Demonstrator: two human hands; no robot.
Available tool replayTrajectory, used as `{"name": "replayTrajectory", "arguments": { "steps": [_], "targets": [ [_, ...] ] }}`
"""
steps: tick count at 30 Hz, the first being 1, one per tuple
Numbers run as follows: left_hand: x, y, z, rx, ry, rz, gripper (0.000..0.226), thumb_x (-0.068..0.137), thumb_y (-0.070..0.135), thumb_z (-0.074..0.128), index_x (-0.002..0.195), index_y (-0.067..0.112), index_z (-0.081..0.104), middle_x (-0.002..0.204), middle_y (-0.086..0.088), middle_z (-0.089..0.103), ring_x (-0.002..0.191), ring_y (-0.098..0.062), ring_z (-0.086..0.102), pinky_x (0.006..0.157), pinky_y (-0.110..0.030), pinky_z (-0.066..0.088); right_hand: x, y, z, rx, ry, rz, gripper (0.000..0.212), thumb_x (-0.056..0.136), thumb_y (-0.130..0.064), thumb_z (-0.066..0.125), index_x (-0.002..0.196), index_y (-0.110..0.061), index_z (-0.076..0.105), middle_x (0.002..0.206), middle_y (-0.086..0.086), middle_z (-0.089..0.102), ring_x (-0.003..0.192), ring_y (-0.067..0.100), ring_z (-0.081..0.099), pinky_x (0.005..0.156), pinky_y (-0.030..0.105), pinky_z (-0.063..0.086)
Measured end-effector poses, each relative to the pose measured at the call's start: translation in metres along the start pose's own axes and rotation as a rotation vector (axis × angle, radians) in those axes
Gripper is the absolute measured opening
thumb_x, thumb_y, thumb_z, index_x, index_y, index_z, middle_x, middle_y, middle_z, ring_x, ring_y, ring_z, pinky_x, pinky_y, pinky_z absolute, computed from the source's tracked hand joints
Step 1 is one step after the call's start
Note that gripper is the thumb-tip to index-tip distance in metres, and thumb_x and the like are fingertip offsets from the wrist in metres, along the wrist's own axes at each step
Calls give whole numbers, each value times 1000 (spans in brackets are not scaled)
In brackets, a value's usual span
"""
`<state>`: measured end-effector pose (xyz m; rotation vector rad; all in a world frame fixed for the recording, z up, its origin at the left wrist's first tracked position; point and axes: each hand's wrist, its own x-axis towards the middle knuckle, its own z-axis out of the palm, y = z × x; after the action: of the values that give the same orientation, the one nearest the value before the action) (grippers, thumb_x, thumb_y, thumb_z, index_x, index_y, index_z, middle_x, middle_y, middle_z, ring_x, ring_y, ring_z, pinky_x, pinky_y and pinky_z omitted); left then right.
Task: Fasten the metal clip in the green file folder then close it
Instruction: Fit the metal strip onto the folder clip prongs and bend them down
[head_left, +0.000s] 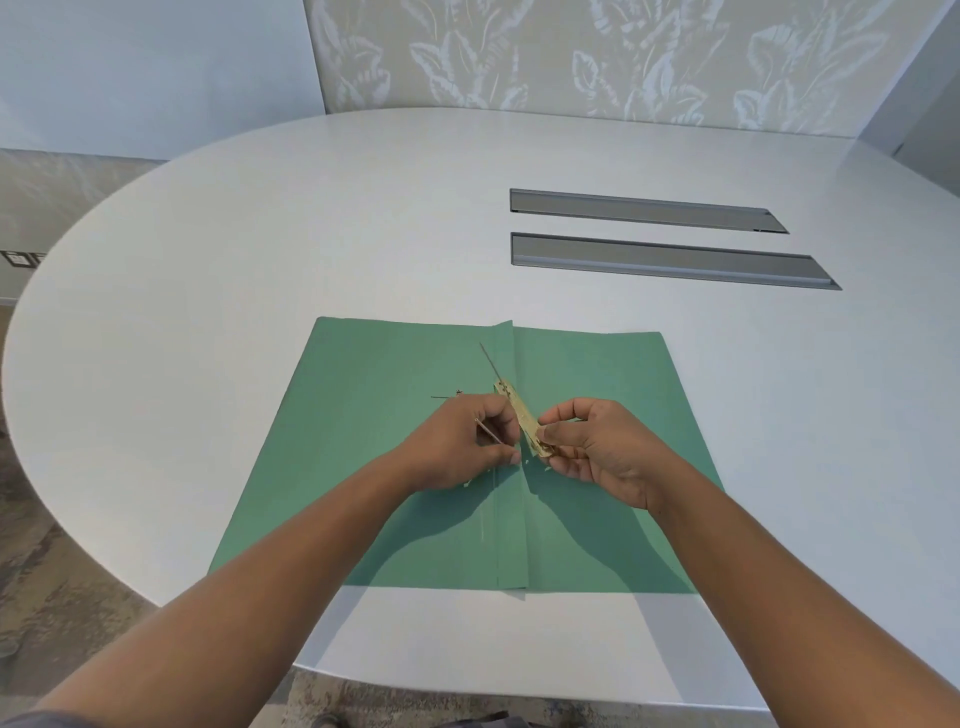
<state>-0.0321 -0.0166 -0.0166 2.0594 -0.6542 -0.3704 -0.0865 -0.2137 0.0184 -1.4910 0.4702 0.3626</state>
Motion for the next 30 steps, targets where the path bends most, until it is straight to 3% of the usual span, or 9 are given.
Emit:
{"name": "replayTrajectory", "arguments": {
  "steps": [5,8,12,16,24,30],
  "targets": [
    [-2,-1,5,-141,23,25,14,81,9,83,86,9,70,85,-5,78,82,-23,73,77,-28,57,-8,-6,-1,44,-6,-43,17,88,9,68,104,4,68,89,17,75,69,20,70,64,27,62],
    [-3,-1,10,-208,64,65,6,87,6,76,89,5,70,88,-10,77,79,-12,70,78,-21,54,-11,-9,0,94,17,-59,14,89,9,67,102,7,69,90,19,76,68,19,71,66,26,63],
    [-3,-3,17,-264,46,52,8,98,9,62,97,6,69,94,-11,75,82,-10,66,82,-25,58,-14,-14,0,163,35,-64,8,89,8,67,96,8,70,85,20,75,66,19,70,63,23,62],
    [0,-4,21,-162,50,31,17,105,11,48,103,13,65,88,3,72,77,-4,65,79,-17,54,-16,-18,0,250,57,-74,9,88,10,66,97,12,68,85,22,71,66,20,71,61,21,61],
    [3,4,25,25,54,47,22,107,26,43,109,18,64,81,12,67,82,-15,65,84,-34,54,-17,-24,2,478,73,-84,23,88,10,65,109,20,63,99,26,69,69,17,73,64,20,61],
    [7,13,28,139,49,52,26,107,30,42,109,17,65,84,5,68,74,-13,60,71,-28,47,-16,-26,3,606,82,-68,27,85,11,68,109,21,64,84,21,71,64,15,72,59,18,60]
  ]
}}
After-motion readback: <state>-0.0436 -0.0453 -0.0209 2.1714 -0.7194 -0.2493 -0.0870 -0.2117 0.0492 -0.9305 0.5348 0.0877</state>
